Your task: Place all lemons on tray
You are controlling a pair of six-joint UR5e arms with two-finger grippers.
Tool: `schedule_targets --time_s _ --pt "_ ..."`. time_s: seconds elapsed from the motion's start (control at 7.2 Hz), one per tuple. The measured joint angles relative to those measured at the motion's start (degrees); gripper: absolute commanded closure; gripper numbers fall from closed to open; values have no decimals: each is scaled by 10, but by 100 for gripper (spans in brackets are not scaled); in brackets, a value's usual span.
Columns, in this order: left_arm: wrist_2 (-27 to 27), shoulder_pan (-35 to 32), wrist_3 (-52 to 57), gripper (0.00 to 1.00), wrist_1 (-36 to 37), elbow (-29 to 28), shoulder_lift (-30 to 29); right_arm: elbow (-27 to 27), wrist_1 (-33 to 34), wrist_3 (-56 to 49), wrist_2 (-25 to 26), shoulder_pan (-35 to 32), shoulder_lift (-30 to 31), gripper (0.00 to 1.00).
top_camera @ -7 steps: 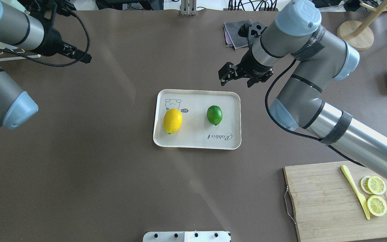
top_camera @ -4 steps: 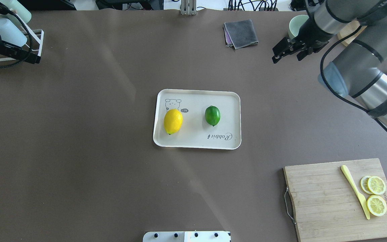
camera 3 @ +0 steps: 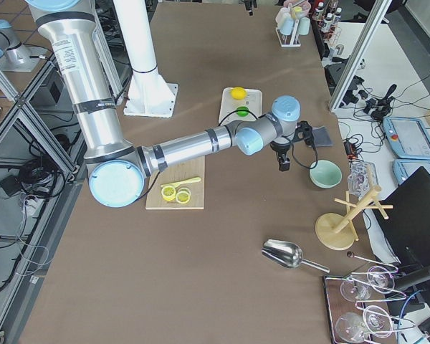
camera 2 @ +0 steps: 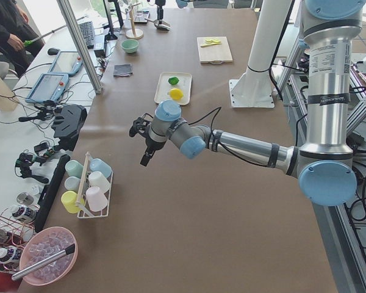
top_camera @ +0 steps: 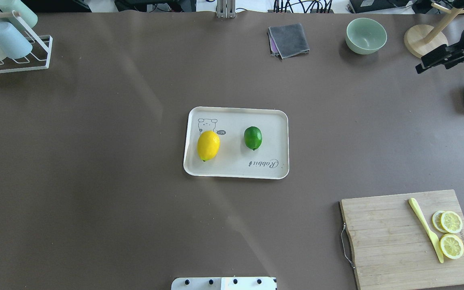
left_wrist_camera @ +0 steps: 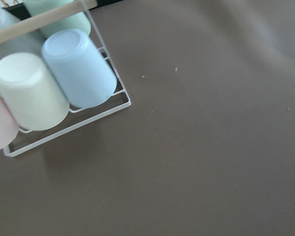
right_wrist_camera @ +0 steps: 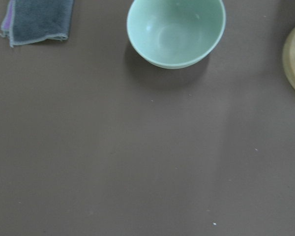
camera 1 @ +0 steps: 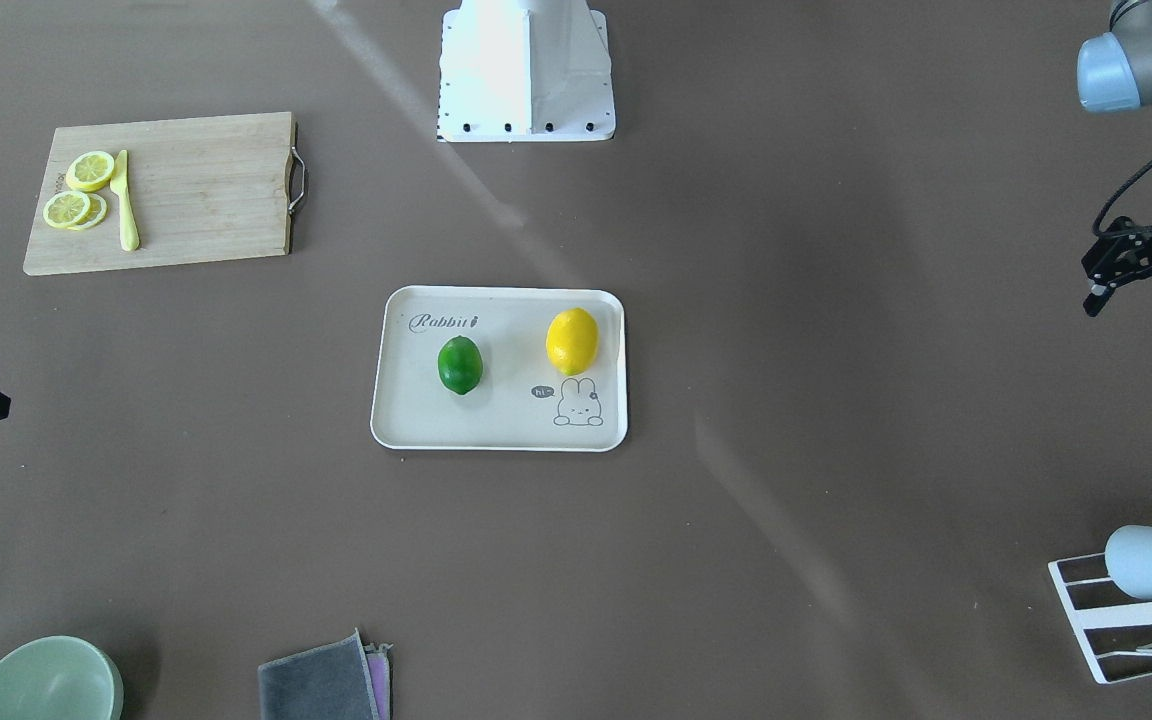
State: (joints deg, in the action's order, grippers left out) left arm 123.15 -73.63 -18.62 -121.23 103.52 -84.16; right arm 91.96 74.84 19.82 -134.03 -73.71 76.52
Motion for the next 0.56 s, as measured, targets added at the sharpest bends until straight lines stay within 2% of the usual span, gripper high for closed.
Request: schedule_targets --time_s 0.28,0.56 --pt "30 -95 103 2 36 -2 43 14 88 -141 11 -68 36 0" --pt "69 -181 164 2 124 -2 43 28 213 -267 12 -147 57 0"
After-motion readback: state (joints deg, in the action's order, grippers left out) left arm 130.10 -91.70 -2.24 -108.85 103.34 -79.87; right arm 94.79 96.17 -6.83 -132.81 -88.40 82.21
